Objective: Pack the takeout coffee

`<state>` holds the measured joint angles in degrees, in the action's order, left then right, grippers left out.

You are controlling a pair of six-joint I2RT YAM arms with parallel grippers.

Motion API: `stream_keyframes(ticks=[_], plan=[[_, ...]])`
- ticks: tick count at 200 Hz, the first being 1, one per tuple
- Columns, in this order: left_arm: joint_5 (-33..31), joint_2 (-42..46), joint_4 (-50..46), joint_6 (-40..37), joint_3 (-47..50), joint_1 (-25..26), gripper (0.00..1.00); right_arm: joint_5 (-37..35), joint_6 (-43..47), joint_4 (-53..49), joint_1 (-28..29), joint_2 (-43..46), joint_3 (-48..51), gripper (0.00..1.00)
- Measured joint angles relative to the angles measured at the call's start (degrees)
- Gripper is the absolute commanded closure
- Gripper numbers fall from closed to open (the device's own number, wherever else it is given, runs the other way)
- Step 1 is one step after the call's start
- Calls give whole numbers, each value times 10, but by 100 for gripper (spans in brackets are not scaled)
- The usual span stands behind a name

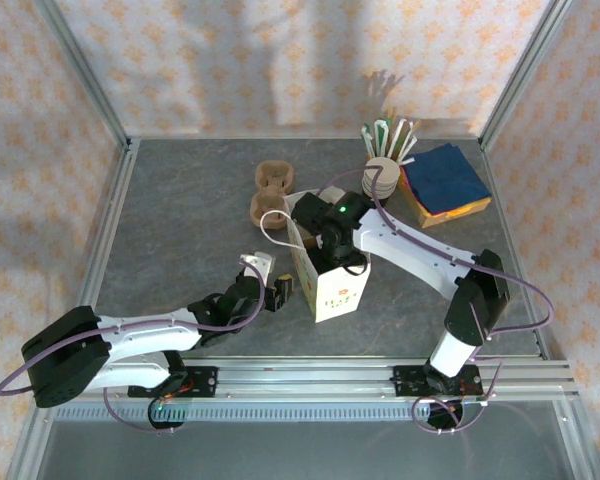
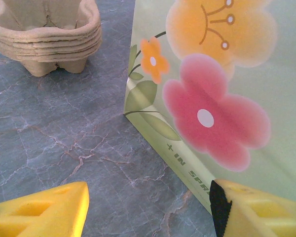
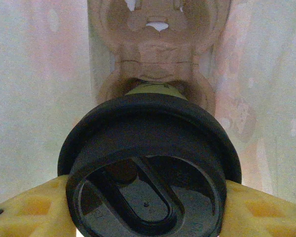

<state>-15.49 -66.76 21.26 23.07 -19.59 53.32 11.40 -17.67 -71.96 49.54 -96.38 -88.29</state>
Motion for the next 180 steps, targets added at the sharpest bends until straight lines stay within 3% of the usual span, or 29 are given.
stream_keyframes(ticks=[180], plan=[[0, 0, 0, 9, 0, 0, 33, 7, 13, 18, -5, -11, 23, 52]])
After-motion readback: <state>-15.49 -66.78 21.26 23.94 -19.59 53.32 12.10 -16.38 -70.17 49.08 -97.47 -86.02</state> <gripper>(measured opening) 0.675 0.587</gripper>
